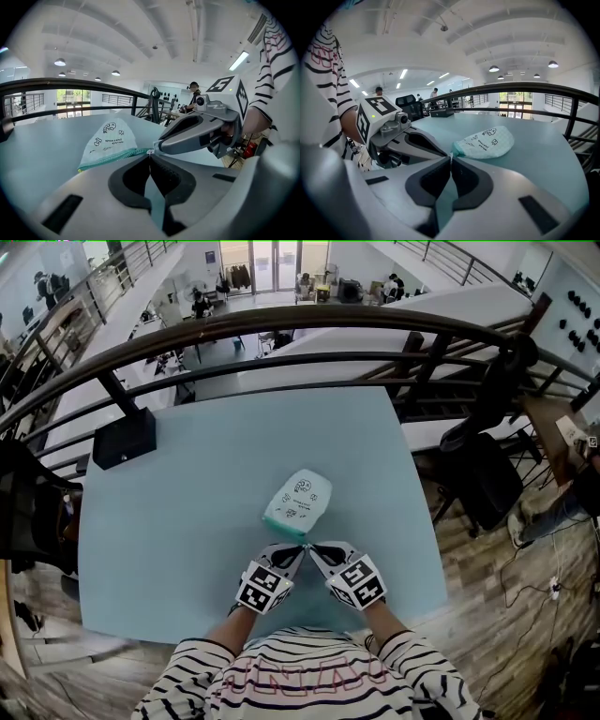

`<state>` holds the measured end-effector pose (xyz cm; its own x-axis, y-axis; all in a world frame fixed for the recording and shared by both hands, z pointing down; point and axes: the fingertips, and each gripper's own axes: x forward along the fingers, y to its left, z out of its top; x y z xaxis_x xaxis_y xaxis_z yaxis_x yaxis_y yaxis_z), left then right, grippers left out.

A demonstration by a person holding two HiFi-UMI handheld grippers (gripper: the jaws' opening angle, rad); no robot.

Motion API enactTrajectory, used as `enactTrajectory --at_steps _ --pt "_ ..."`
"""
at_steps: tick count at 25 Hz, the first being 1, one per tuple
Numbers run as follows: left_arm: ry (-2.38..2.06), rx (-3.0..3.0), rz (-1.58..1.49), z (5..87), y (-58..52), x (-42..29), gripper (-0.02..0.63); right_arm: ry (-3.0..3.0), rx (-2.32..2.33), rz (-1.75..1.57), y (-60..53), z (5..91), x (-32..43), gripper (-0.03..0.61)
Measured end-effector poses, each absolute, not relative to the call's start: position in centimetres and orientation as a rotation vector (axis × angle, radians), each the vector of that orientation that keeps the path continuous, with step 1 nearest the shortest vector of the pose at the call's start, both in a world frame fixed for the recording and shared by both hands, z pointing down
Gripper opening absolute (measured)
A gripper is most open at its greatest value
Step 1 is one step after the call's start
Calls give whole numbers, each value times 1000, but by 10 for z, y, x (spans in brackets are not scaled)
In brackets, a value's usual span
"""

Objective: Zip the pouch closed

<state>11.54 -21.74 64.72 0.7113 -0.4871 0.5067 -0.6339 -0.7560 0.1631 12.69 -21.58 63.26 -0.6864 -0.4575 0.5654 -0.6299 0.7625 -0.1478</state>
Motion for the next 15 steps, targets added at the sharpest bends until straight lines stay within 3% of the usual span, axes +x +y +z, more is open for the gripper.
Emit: enactTrajectory --at_steps 15 --pt "-958 2492 604 646 -231 117 26 -2428 939 444 -221 621 150 34"
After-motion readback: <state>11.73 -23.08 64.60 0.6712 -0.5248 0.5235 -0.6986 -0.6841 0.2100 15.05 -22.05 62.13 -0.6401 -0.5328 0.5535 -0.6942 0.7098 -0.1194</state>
